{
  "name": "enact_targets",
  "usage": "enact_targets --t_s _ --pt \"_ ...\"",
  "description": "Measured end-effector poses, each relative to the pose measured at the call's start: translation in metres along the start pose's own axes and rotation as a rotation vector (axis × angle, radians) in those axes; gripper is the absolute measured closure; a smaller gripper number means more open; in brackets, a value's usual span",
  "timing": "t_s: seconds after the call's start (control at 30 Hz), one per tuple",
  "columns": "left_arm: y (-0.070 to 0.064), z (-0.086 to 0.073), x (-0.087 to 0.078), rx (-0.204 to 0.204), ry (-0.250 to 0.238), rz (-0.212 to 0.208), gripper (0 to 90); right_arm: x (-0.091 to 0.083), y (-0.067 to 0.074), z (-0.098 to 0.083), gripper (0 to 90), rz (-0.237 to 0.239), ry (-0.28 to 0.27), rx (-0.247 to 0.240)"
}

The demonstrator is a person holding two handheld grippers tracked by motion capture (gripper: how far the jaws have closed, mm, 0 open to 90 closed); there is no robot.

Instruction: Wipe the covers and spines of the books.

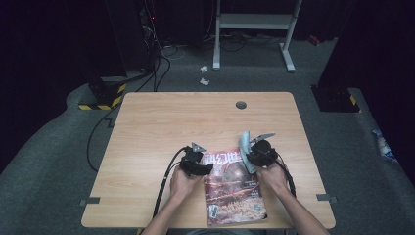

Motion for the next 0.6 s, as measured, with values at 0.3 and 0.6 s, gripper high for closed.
enact_targets --t_s 0.3,0.6 --pt "0.002 -0.001 0.000 0.009 0.008 -0.002 31.0 0.030 0.039 0.029 82.0 0.015 0.077 -0.072" --pt "0.002 -0.002 -0.001 0.016 0.016 -0.006 29.7 0.053 0.105 0.046 81.8 0.119 0.064 -0.159"
Point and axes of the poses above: each handheld gripper's, and its own axes: x roughly forward along the jaws, z roughly out of its top, y roughly to its left, the point moved 6 cm from there along x, roughly forward along the jaws, and after that the axes turned 11 degrees about x, right-handed, at the moved point
